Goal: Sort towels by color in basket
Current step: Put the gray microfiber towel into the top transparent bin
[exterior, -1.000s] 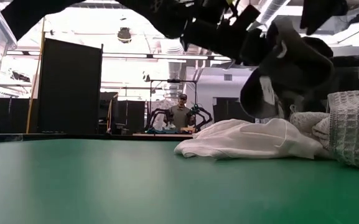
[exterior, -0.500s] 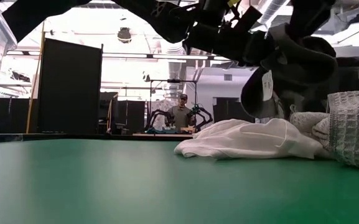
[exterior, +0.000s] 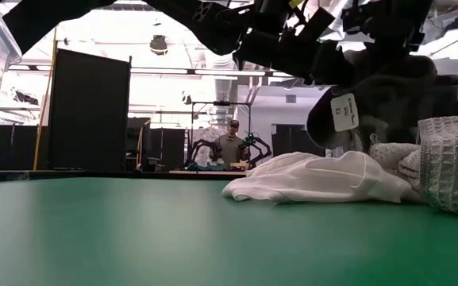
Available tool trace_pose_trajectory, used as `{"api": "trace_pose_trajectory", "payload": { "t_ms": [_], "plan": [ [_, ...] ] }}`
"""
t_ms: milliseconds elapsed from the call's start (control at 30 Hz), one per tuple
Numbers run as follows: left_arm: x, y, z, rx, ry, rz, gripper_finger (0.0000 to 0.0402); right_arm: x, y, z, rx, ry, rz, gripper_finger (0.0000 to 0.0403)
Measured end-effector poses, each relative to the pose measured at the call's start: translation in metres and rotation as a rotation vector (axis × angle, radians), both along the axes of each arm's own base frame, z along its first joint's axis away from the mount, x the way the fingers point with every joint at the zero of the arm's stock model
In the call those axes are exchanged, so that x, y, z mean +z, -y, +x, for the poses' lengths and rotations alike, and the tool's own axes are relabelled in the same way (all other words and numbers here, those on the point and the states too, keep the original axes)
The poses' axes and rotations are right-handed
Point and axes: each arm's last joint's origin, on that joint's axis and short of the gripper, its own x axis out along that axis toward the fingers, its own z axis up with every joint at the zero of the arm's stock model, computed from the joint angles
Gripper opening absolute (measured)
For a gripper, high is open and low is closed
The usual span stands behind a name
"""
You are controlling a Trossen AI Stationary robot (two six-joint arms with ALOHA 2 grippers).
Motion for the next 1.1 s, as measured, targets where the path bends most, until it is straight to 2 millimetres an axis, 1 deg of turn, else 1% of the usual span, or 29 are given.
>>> {"api": "trace_pose_trajectory", "payload": {
  "t_ms": [67, 200, 233, 333, 533, 667, 767, 833, 967, 1100],
  "plan": [
    [0.000, 0.000, 0.000, 0.004, 0.003, 0.001, 0.0306, 0.000, 0.000, 0.000, 0.011, -0.005, -0.007, 0.0192],
    [0.003, 0.000, -0.001, 0.006, 0.000, 0.010, 0.0306, 0.000, 0.000, -0.001, 0.039, -0.030, -0.016, 0.0054],
    [0.003, 0.000, -0.001, 0.008, -0.002, 0.010, 0.0306, 0.000, 0.000, -0.002, 0.045, -0.038, -0.018, 0.0033],
    [0.007, 0.000, -0.004, 0.017, -0.027, 0.014, 0.0306, 0.004, 0.001, -0.010, 0.017, -0.054, -0.020, 0.0030],
    [0.013, 0.000, -0.013, 0.088, -0.110, 0.065, 0.0306, 0.025, 0.006, -0.037, -0.123, -0.089, -0.071, 0.0030],
    [0.015, -0.001, -0.019, 0.111, -0.181, 0.067, 0.0306, 0.029, 0.014, -0.049, -0.190, -0.049, -0.061, 0.0030],
    [0.009, -0.001, -0.024, 0.117, -0.277, 0.045, 0.0306, 0.024, 0.024, -0.056, -0.241, -0.066, -0.061, 0.0030],
    [0.003, 0.000, -0.027, 0.116, -0.344, 0.035, 0.0306, 0.018, 0.031, -0.058, -0.243, -0.082, -0.044, 0.0030],
    [-0.005, 0.001, -0.033, 0.108, -0.446, 0.003, 0.0306, 0.003, 0.044, -0.059, -0.187, -0.102, 0.031, 0.0030],
    [-0.009, 0.003, -0.036, 0.079, -0.487, -0.031, 0.0306, -0.013, 0.058, -0.060, -0.137, -0.071, 0.069, 0.0031]
  ]
}}
